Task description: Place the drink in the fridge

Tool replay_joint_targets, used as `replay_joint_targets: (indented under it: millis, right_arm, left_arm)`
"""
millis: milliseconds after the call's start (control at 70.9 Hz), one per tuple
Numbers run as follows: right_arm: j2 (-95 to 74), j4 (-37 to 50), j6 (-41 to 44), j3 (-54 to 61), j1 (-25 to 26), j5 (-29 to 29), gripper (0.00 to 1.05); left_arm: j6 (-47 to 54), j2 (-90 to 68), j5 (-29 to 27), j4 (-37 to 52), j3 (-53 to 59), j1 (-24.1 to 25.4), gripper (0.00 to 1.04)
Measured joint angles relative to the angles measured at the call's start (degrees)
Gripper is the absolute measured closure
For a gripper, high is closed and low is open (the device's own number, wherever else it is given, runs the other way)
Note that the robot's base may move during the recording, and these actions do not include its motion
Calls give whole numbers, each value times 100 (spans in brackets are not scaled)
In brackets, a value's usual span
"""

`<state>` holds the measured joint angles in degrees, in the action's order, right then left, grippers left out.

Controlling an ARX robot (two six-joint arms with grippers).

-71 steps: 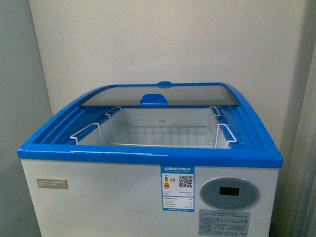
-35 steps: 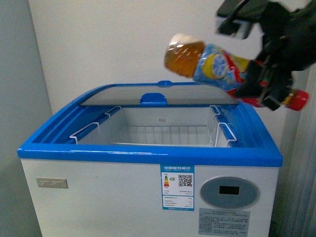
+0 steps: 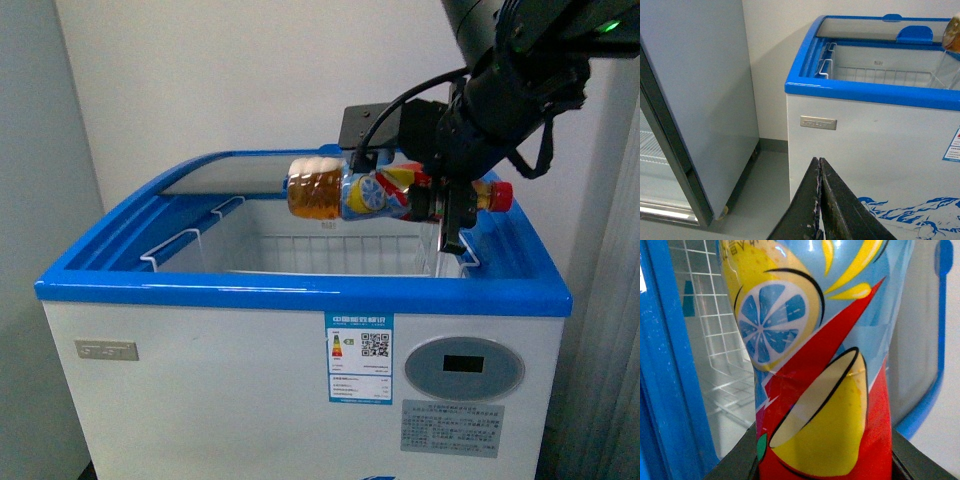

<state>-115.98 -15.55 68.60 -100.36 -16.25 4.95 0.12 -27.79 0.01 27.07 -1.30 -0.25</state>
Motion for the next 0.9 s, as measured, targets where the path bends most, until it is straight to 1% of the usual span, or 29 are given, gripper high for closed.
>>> replay_joint_targets:
  millis: [127,268,381,466,550,649,720,776,818,833,847,861,875,903]
  right_arm:
    - [-258,321,-17,0,-98,46,64]
    - [-367,507,-81,0,-168,166,41]
    - [-341,706,-181,0,-170,42,23]
    - [-127,953,-374,28,-153,-74,6]
    - [442,1147,-737,380,-68,-273,8]
    - [1338,1375,-1394,1158,90,-323,8]
    - [2041,1333,-1908,1832,188,-267,8]
    - [2747,1113,-2618,2470,267,-190,8]
    - [3268,815,-3058,2900,328,-173,8]
    - [3532,638,-3388,3104,354,-160,8]
    - [3672,540,-3467,3209,369,-151,8]
    - [3952,326,-3825,3403,396,-127,8]
    - [4098,203,-3904,3506,409,-129,8]
    - [4529,-168,-4437,3777,457,-133,8]
  left_arm:
    - [0,223,0,-188,46,0,102]
    - [0,597,2,-522,46,0,102]
    - [0,839,0,-765,46,0,102]
    - [0,1078,0,-1005,46,0,102]
    - [0,1314,2,-1235,46,0,102]
    - [0,1510,0,-1434,46,0,102]
    - [0,1615,0,-1534,46,0,102]
    - [0,1696,0,-1617,46,0,102]
    - [0,1744,0,-1670,46,0,102]
    - [0,1777,2,-1703,46,0,102]
    - [0,1827,0,-1755,46,0,102]
    - [2,1965,-4,-1947,46,0,102]
    - [2,2039,0,-2070,46,0,102]
    - [0,2297,0,-2411,46,0,102]
